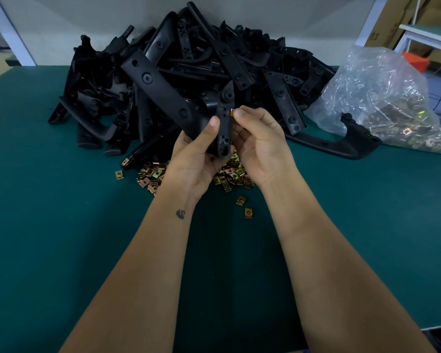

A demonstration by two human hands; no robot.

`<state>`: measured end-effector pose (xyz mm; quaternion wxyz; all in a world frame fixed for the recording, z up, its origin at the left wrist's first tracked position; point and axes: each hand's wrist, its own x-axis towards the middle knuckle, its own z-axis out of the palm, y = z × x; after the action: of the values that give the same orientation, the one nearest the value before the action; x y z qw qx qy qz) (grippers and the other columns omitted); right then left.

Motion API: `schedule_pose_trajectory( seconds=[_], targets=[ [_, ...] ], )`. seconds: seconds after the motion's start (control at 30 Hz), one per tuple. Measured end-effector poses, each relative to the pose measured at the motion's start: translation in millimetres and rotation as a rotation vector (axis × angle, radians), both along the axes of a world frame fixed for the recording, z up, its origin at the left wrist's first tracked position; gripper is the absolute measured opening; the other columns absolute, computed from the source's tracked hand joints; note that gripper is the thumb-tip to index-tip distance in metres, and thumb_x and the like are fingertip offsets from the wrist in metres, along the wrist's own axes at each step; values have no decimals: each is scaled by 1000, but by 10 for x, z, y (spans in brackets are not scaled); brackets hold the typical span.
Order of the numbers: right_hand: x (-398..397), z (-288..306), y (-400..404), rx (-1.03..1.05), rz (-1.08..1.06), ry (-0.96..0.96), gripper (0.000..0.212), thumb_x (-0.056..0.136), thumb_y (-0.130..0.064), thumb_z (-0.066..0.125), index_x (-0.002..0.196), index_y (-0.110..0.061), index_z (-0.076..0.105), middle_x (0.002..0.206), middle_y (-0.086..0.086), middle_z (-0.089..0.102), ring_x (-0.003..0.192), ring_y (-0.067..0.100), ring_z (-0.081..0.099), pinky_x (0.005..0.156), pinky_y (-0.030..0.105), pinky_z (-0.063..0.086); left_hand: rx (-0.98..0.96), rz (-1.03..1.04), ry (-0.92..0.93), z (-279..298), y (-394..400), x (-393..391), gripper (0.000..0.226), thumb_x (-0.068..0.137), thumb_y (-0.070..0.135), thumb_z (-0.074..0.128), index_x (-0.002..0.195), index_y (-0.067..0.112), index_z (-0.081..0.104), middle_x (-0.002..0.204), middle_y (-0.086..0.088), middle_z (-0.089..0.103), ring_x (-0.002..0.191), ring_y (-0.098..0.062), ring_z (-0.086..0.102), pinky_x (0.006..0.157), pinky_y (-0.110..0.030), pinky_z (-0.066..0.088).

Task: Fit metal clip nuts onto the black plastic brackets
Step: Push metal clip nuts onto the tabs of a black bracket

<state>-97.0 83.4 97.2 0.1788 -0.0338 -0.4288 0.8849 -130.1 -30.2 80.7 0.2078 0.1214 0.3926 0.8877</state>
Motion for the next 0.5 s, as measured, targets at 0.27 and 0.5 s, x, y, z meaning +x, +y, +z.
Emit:
schedule_pose_trajectory(
  seconds=[0.27, 0.5],
  targets=[
    [-2, -9, 1, 40, -19, -2, 20, 90, 6, 60, 81, -12, 60, 82, 7, 69, 76, 18, 67, 75, 29, 55, -8, 0, -24, -22, 8, 4, 29, 83, 24, 70, 109, 15, 62, 100, -2, 72, 88, -16, 69, 65, -27, 57],
    [-8, 1, -6, 68, -42, -14, 23, 88, 6, 61, 83, -15, 56, 85, 9, 65, 78, 19, 64, 74, 30, 52, -22, 6, -39, -21, 2, 2, 36, 76, 27, 73, 109, 16, 63, 102, -3, 73, 91, -16, 70, 66, -27, 57]
  ],
)
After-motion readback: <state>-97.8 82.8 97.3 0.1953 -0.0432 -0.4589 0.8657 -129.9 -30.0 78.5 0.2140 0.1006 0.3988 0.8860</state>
